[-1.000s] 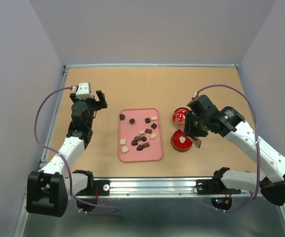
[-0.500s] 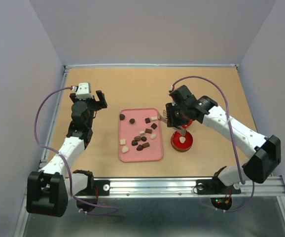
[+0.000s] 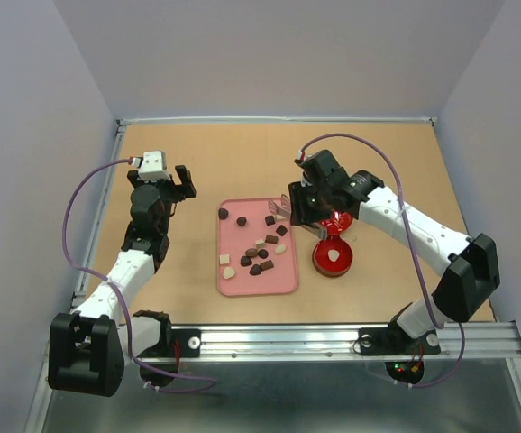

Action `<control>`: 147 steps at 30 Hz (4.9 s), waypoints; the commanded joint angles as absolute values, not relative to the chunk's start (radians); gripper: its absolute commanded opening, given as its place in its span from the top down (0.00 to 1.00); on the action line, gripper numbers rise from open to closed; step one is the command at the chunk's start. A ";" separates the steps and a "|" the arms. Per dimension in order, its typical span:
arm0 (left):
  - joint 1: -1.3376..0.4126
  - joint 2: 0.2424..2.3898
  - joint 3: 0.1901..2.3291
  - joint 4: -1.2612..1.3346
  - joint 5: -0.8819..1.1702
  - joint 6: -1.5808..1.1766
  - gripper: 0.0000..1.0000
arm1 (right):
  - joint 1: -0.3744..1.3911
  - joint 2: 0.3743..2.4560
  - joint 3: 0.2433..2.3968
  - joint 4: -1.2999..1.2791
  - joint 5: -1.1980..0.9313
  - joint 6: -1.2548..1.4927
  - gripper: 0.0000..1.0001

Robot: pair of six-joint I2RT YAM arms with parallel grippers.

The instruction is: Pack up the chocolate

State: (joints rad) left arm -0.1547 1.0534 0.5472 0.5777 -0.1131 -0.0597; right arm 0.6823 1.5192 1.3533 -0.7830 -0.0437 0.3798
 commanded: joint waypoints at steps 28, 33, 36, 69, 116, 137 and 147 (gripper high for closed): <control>-0.149 1.029 0.546 0.607 -0.110 -0.058 0.04 | 0.738 1.589 1.330 -0.692 -0.052 0.371 0.52; -0.149 1.026 0.545 0.606 -0.110 -0.060 0.04 | 0.738 1.589 1.312 -0.695 -0.028 0.373 0.52; -0.149 1.028 0.546 0.606 -0.110 -0.058 0.04 | 0.738 1.591 1.304 -0.695 -0.034 0.371 0.52; -0.149 1.012 0.541 0.606 -0.109 -0.060 0.04 | 0.796 1.439 1.373 -0.781 0.153 0.419 0.74; -0.149 1.057 0.555 0.615 -0.089 -0.064 0.04 | 0.796 1.106 1.183 -1.230 0.304 0.743 0.49; -0.149 1.042 0.548 0.614 -0.097 -0.061 0.04 | 0.796 1.506 1.431 -0.747 0.114 0.405 0.53; -0.149 1.045 0.546 0.612 -0.107 -0.060 0.04 | 0.795 1.667 1.515 -0.635 -0.033 0.351 0.50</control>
State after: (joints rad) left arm -0.1547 1.0592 0.5472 0.5644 -0.0948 -0.0616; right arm 0.7872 1.6341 1.4502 -0.7307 0.0574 0.3897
